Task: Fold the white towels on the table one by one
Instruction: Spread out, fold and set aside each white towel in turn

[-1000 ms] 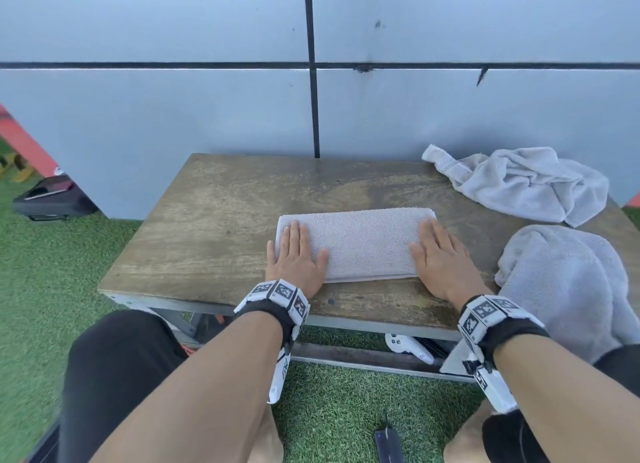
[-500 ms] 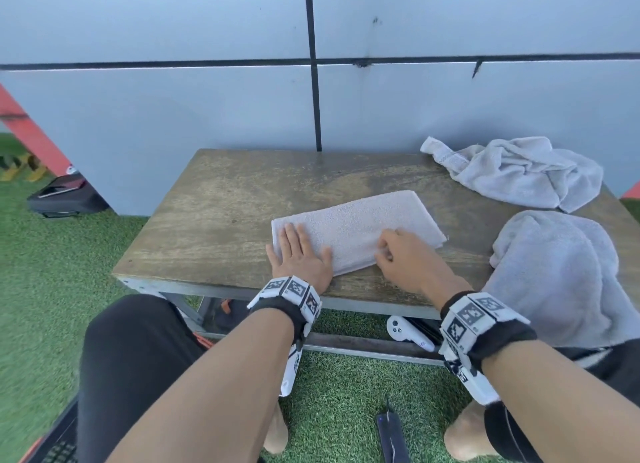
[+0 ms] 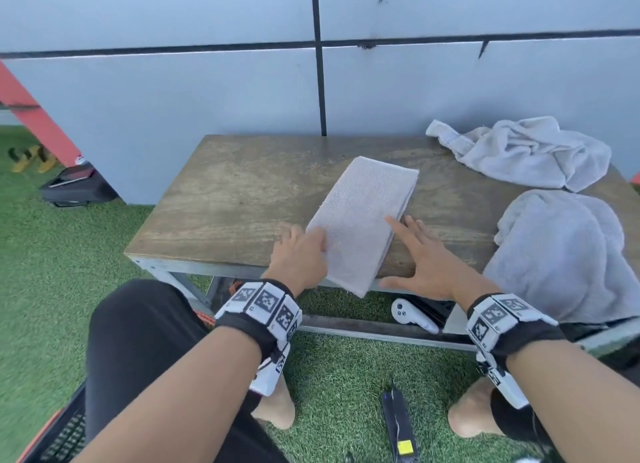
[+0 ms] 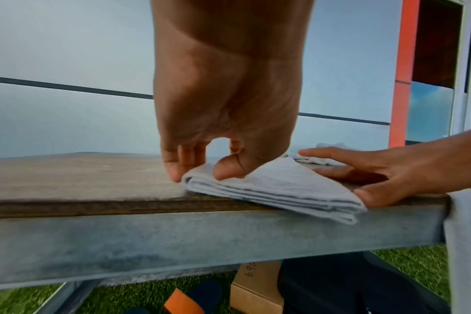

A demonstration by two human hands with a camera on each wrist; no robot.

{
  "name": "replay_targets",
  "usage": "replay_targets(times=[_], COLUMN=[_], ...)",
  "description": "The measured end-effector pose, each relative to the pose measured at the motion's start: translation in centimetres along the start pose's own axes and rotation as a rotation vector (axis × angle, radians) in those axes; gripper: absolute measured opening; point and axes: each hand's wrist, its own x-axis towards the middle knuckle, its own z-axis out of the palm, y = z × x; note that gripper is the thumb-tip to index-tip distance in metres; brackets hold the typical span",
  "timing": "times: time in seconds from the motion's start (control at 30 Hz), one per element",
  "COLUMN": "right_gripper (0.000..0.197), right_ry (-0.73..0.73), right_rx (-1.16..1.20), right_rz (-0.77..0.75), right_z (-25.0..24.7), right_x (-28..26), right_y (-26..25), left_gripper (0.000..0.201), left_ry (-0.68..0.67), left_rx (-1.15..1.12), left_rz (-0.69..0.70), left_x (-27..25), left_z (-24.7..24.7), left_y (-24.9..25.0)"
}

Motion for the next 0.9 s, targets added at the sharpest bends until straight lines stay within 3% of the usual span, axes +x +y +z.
replay_targets(times=[0.07, 0.2, 0.27, 0.33, 0.4, 0.53, 0.67, 0.87, 0.9], right_gripper=[0.129, 0.144, 0.146, 0.144, 0.133, 0.089, 0.073, 0.026, 0.033], right_ry=[-0.028, -0.026, -0.047, -0.060, -0.027, 0.094, 0.061, 0.037, 0.038], right_rx=[-0.065, -0.234, -0.287, -0.315, -0.324, -0.204, -0.101, 0.194, 0.228], right_rz=[0.006, 0.009, 0.013, 0.025, 0.022, 0.019, 0.051, -0.042, -0.086], right_z=[0.1, 0.7, 0.8, 1.0, 1.4, 2.2, 1.5, -1.3, -1.9], right_x=[-0.2, -0.2, -0.6, -1.0, -1.3, -1.7, -1.8, -2.3, -2.7], right_y=[-0.3, -0.8, -0.9, -0.7, -0.6, -0.7, -1.4, -2.5, -2.9], left_gripper=[0.032, 0.068, 0.086, 0.096, 0.091, 0.059, 0.023, 0.022, 0.022], left_ry=[-0.070, -0.289, -0.301, -0.228, -0.116, 0.020, 0.154, 0.181, 0.183], left_rx=[-0.069, -0.189, -0.110, -0.057, -0.080, -0.211, -0.332, -0.508, -0.569], left_rz=[0.089, 0.174, 0.213, 0.242, 0.249, 0.292, 0.348, 0.378, 0.383], left_x=[-0.7, -1.3, -1.4, -1.3, -1.1, -0.6, 0.3, 0.2, 0.0], left_z=[0.1, 0.1, 0.3, 0.8, 1.3, 1.5, 1.6, 0.8, 0.8], left_y=[0.2, 0.6, 0.4, 0.0, -0.7, -2.0, -3.1, -2.6, -2.4])
